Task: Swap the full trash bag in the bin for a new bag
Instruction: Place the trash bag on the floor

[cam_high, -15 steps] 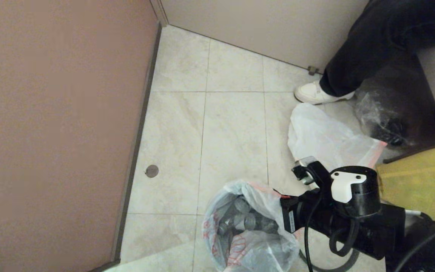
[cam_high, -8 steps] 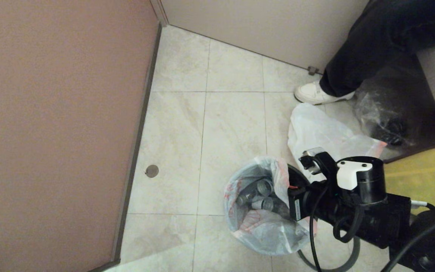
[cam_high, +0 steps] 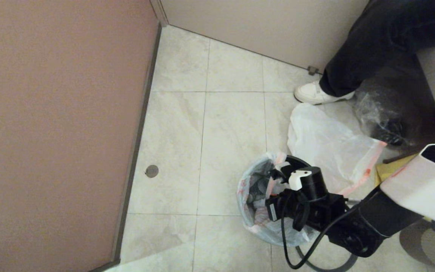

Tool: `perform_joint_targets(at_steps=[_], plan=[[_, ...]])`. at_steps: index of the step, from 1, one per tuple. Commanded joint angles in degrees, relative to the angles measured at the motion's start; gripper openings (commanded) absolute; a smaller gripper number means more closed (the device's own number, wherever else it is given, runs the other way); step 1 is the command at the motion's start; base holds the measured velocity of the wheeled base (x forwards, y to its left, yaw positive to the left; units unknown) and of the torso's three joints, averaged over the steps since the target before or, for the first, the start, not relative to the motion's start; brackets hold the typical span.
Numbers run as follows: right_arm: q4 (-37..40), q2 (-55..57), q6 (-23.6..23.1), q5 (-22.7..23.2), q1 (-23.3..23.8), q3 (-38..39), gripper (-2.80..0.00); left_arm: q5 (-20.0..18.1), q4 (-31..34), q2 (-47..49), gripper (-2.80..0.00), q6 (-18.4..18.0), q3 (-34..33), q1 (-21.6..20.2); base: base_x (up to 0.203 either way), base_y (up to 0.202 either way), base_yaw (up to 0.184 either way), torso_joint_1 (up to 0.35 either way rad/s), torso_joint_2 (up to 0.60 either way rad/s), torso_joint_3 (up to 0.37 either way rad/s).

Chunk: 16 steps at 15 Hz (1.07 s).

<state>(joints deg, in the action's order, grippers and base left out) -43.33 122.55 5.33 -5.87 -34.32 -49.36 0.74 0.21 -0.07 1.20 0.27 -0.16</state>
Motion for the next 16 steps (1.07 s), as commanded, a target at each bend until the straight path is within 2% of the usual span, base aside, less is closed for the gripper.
perform_joint_targets(at_steps=[1,5,9,12,16], plan=[[-0.2,4.9,-2.2,-0.4,-1.4,-2.5,-2.80,0.0,0.0,0.1,-2.80,0.0,0.0,0.0,0.000,0.000,0.000,0.000,0.00,0.000],[1.4,0.0,-3.2,-0.2,-0.8,-3.4,-2.80,0.0,0.0,0.1,-2.80,0.0,0.0,0.0,0.000,0.000,0.000,0.000,0.00,0.000],[3.1,10.4,-6.7,-0.4,1.6,-8.5,-2.80,0.0,0.0,0.1,-2.80,0.0,0.0,0.0,0.000,0.000,0.000,0.000,0.00,0.000],[3.5,6.9,-6.7,-0.3,-2.4,-5.5,-2.80,0.0,0.0,0.1,-2.80,0.0,0.0,0.0,0.000,0.000,0.000,0.000,0.00,0.000],[4.5,-2.0,-2.7,-0.3,-5.8,-2.4,-2.80,0.0,0.1,0.1,-2.80,0.0,0.0,0.0,0.000,0.000,0.000,0.000,0.00,0.000]])
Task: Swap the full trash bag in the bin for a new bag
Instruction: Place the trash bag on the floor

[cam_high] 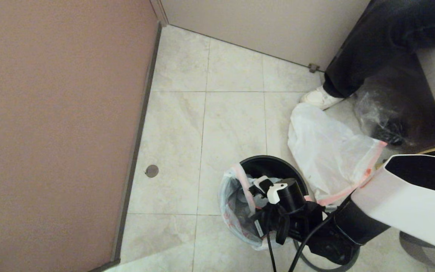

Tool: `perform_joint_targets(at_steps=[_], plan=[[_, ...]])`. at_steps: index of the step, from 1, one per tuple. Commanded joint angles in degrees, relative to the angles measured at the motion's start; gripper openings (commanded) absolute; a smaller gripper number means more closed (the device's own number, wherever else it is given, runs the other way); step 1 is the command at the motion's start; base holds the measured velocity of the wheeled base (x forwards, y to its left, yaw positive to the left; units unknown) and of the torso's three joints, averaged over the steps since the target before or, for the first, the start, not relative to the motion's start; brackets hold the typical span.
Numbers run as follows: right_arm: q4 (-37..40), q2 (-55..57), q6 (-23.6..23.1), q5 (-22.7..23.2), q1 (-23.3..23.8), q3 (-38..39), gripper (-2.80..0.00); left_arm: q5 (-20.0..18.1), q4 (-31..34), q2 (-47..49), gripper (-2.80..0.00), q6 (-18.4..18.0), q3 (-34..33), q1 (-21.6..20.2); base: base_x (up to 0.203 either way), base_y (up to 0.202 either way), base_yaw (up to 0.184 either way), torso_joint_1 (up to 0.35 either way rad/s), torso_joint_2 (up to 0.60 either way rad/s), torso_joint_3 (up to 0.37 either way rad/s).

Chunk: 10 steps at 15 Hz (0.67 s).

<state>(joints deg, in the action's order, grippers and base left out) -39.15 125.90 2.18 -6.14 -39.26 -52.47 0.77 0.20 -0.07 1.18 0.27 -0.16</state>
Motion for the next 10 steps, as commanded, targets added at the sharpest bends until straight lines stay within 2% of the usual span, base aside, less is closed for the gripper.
perform_joint_targets(at_steps=[1,6,10], plan=[[2.0,-8.4,0.8,0.0,-1.1,0.8,-2.80,0.0,0.0,0.1,-2.80,0.0,0.0,0.0,0.000,0.000,0.000,0.000,0.00,0.000],[10.9,-21.5,3.2,-0.1,-1.3,0.7,-2.80,0.0,0.0,0.1,-2.80,0.0,0.0,0.0,0.000,0.000,0.000,0.000,0.00,0.000],[12.2,-17.5,4.5,-0.1,-2.1,0.6,-2.80,0.0,0.0,0.1,-2.80,0.0,0.0,0.0,0.000,0.000,0.000,0.000,0.00,0.000]])
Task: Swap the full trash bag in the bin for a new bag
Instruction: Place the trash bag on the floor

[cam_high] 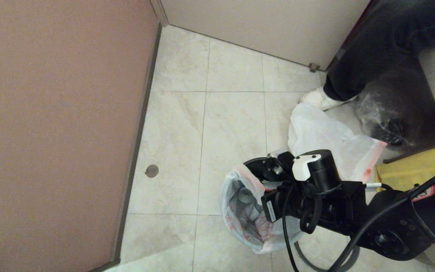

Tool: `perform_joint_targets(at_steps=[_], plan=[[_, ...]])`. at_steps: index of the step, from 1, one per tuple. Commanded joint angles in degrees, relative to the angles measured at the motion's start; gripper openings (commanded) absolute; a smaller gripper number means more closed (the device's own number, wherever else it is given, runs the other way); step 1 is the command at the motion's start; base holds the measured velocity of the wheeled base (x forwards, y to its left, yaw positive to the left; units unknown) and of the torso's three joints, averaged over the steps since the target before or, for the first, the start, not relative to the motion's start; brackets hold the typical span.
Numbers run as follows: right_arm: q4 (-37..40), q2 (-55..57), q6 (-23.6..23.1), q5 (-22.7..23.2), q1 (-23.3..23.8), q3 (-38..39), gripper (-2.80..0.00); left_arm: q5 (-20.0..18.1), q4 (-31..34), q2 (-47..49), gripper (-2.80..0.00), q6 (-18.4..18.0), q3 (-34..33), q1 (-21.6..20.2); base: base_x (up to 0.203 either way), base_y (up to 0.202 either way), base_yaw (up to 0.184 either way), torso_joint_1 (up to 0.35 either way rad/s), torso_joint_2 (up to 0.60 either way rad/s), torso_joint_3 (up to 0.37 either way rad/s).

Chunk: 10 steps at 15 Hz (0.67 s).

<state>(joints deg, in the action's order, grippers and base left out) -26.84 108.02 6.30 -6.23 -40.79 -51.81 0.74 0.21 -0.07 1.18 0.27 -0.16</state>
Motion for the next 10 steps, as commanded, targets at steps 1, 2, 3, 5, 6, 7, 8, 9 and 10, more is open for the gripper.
perform_joint_targets(at_steps=[1,2,3,5,6,7,8,9,10], plan=[[0.2,-1.7,0.9,-0.1,-1.2,-0.3,-2.80,0.0,0.0,0.1,-2.80,0.0,0.0,0.0,0.000,0.000,0.000,0.000,0.00,0.000],[1.2,-5.1,1.2,-0.1,-1.8,-0.9,-2.80,0.0,0.0,0.1,-2.80,0.0,0.0,0.0,0.000,0.000,0.000,0.000,0.00,0.000],[3.7,-7.7,1.5,-0.1,-2.3,-2.2,-2.80,0.0,0.0,0.1,-2.80,0.0,0.0,0.0,0.000,0.000,0.000,0.000,0.00,0.000],[6.8,-8.1,1.8,0.1,-2.1,-4.8,-2.80,0.0,0.0,0.1,-2.80,0.0,0.0,0.0,0.000,0.000,0.000,0.000,0.00,0.000],[7.0,-8.1,1.9,0.1,-2.2,-5.4,-2.80,0.0,0.0,0.1,-2.80,0.0,0.0,0.0,0.000,0.000,0.000,0.000,0.00,0.000],[7.1,-8.4,1.9,0.1,-2.4,-6.2,-2.80,0.0,0.0,0.1,-2.80,0.0,0.0,0.0,0.000,0.000,0.000,0.000,0.00,0.000],[7.5,-8.9,1.8,0.2,-2.4,-7.0,-2.80,0.0,0.0,0.1,-2.80,0.0,0.0,0.0,0.000,0.000,0.000,0.000,0.00,0.000],[8.5,-8.9,1.8,0.2,-2.3,-8.3,-2.80,0.0,0.0,0.1,-2.80,0.0,0.0,0.0,0.000,0.000,0.000,0.000,0.00,0.000],[9.6,-8.3,1.8,0.2,-1.7,-9.2,-2.80,0.0,0.0,0.1,-2.80,0.0,0.0,0.0,0.000,0.000,0.000,0.000,0.00,0.000]])
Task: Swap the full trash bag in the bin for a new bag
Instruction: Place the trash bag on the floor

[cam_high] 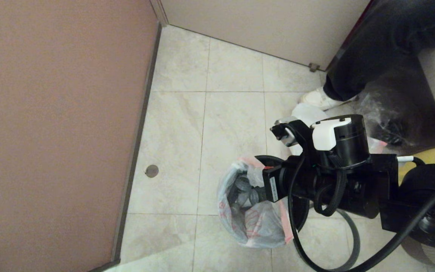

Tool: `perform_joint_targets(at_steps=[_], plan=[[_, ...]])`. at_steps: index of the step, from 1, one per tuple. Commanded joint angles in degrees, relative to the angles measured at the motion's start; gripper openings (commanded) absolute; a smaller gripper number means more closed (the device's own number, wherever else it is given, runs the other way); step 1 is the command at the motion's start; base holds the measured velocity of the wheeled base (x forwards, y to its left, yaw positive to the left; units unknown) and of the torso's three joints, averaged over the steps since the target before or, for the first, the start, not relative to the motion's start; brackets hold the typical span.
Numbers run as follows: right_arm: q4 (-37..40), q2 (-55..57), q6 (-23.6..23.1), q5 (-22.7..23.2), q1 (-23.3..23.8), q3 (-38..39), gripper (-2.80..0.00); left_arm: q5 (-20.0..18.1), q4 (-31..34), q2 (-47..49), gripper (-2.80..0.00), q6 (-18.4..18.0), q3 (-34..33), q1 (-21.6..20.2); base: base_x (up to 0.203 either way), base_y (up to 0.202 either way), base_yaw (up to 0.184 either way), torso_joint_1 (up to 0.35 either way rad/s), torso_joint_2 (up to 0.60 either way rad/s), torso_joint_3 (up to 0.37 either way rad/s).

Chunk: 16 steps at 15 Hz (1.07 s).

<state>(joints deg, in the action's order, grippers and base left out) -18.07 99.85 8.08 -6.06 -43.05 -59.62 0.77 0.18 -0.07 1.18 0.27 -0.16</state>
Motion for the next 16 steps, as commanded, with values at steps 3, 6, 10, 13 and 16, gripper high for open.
perform_joint_targets(at_steps=[3,6,10,13,16], plan=[[1.2,1.9,0.0,0.2,1.4,-1.8,-2.80,0.0,0.0,0.1,-2.80,0.0,0.0,0.0,0.000,0.000,0.000,0.000,0.00,0.000],[1.3,2.1,0.1,0.2,1.0,-3.4,-2.80,0.0,0.1,0.1,-2.80,0.0,0.0,0.0,0.000,0.000,0.000,0.000,0.00,0.000],[6.7,4.6,-0.3,0.2,1.0,-8.5,-2.80,0.0,0.1,0.1,-2.80,0.0,0.0,0.0,0.000,0.000,0.000,0.000,0.00,0.000],[7.3,6.7,-0.4,0.2,0.4,-12.2,-2.80,0.0,0.0,0.1,-2.80,0.0,0.0,0.0,0.000,0.000,0.000,0.000,0.00,0.000],[6.5,15.6,-4.2,0.2,5.2,-13.7,-2.80,0.0,0.0,0.1,-2.80,0.0,0.0,0.0,0.000,0.000,0.000,0.000,0.00,0.000]])
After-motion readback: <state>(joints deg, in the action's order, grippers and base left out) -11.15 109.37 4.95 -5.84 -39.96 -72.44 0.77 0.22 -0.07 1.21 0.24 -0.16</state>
